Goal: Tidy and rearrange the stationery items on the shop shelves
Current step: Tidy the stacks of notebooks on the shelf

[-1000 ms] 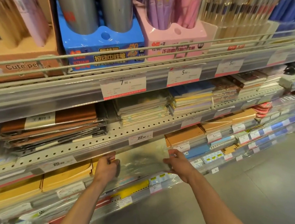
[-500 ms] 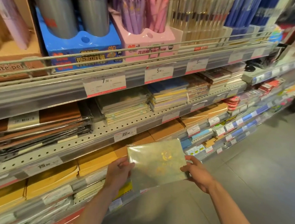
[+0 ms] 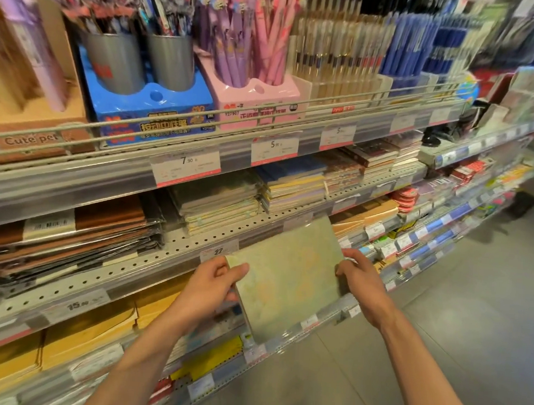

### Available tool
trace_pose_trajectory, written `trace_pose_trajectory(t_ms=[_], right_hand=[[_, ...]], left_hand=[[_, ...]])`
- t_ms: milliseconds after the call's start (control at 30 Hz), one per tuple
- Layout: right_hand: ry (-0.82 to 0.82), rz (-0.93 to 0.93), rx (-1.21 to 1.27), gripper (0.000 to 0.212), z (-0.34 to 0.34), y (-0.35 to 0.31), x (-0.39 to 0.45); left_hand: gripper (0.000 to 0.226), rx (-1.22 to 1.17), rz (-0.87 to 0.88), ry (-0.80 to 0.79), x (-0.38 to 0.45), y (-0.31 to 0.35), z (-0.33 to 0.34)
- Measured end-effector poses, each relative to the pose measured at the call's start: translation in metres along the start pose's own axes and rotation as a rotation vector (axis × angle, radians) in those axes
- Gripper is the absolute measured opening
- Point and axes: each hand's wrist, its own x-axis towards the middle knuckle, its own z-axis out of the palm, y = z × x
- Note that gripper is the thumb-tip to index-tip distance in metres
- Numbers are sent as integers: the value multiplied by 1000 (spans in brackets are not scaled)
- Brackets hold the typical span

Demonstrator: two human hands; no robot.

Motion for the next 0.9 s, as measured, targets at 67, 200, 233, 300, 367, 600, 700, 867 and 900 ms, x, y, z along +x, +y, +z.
trace_pose_trajectory(t_ms=[67, 200, 233, 300, 367, 600, 700, 867, 900], right_hand=[[-6, -30, 4, 26, -1, -13, 1], [-78, -70, -62, 23, -4, -34, 1], [-95, -72, -80, 20, -5, -37, 2], [-119, -82, -93, 19, -5, -43, 3], [-136, -87, -67, 20, -5, -48, 4], [-270, -43, 144, 22, 16, -65, 4], [-277, -33, 219, 19, 22, -68, 2], [-316, -90, 144, 24, 23, -71, 6], [-320, -99, 107, 24, 24, -73, 7]], left_hand=[[21, -14, 33, -1, -1, 8, -5], [23, -71, 88, 17, -2, 21, -13], [23, -82, 103, 17, -2, 23, -15], [20, -114, 122, 22, -3, 28, -17], [19, -114, 131, 37, -3, 30, -21], [17, -173, 109, 27, -3, 35, -31], [20, -168, 96, 23, -3, 39, -34], [15, 27, 22, -24, 1, 46, -44], [16, 80, 19, -67, 3, 47, -46]])
